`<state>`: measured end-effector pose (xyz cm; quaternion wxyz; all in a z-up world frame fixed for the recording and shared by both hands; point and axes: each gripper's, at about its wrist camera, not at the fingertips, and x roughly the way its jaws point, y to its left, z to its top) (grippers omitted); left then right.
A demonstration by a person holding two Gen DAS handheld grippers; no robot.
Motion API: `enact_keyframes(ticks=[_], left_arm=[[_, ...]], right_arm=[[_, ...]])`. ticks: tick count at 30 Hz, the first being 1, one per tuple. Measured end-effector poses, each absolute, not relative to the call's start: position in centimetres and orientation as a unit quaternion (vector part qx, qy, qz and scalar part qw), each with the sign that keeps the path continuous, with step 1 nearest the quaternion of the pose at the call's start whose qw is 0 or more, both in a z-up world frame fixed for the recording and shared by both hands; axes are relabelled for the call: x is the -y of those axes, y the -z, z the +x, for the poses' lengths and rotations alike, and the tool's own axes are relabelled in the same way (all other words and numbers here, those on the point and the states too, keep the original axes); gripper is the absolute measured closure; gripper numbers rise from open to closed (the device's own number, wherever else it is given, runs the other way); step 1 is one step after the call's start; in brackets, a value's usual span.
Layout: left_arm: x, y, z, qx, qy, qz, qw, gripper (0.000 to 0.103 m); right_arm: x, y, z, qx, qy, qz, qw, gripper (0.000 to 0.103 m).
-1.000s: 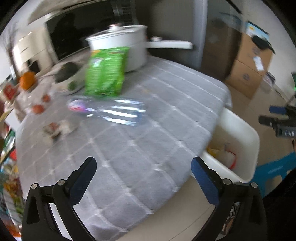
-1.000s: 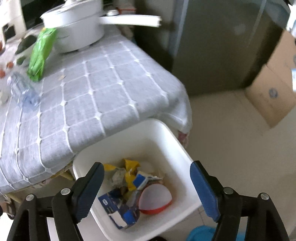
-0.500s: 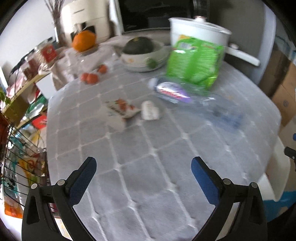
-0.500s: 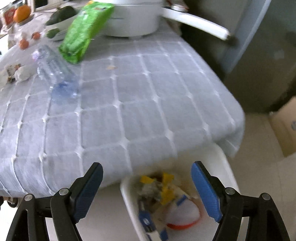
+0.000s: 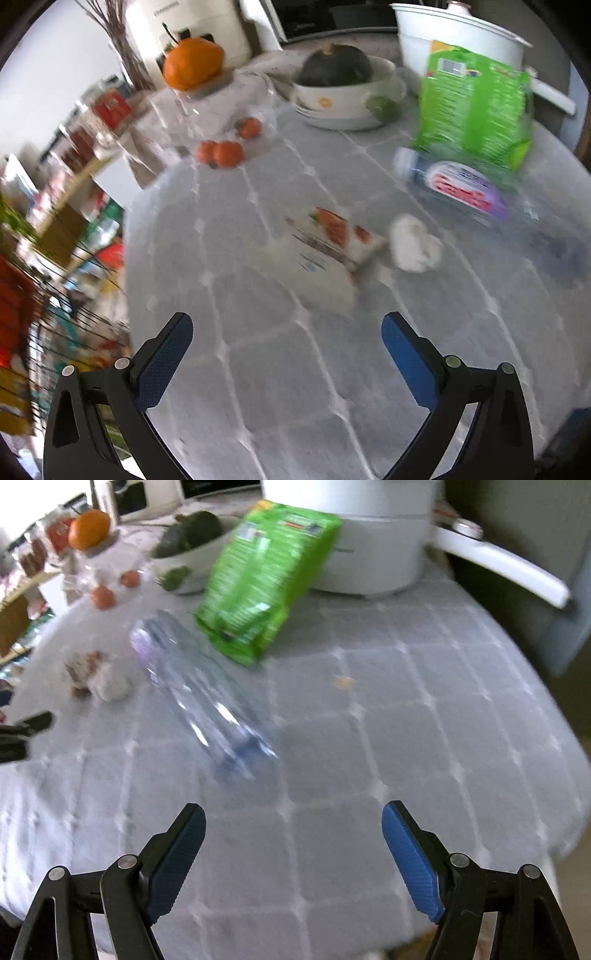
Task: Collect trash
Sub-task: 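Grasp the white snack packet on the table with the left tool, then grasp the clear plastic bottle with the right tool while the left tool holds the packet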
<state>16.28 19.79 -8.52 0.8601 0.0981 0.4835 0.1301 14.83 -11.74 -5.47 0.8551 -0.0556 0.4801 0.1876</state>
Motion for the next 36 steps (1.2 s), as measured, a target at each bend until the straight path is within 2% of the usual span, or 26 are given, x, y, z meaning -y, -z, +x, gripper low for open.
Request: enact_keyframes(ticks=[6,10,14,17,21,26,31,36], left_arm=[[-23.2,7.7,18.5,-0.472,-0.086,-0.039,0.877,0.002],[-24.5,8.5,19.8,-0.479,-0.058,-0.098,0.871,0.016],[-25.9,10.0,20.3,-0.482,-0.039,-0.161,0.861,0.025],[-26.7,10.9,20.3,-0.478,-0.028,-0.199,0.855,0.035],[-27.2,11.4,20.5,-0.478,-0.017,-0.227,0.848,0.069],[-27.1,11.3,20.1,-0.470,-0.014,-0.238,0.850,0.087],[-27.1,10.9,19.1,-0.465,-0.026,-0.251,0.849,0.096],[-26.6,8.7,17.2,-0.444,-0.039,-0.238,0.863,0.099]], right_arm=[[8.1,5.6,17.0,-0.468,-0.234,-0.051,0.851,0.020],[6.6,6.3,18.4,-0.462,-0.241,-0.068,0.851,0.020],[6.0,7.1,19.2,-0.456,-0.249,-0.076,0.851,0.020],[5.7,8.0,19.7,-0.464,-0.257,-0.067,0.845,0.020],[5.3,8.8,20.2,-0.471,-0.255,-0.068,0.841,0.020],[5.2,9.4,20.6,-0.475,-0.247,-0.059,0.843,0.020],[5.6,9.6,20.5,-0.477,-0.250,-0.041,0.842,0.027],[6.2,9.0,19.7,-0.475,-0.262,-0.023,0.839,0.036]])
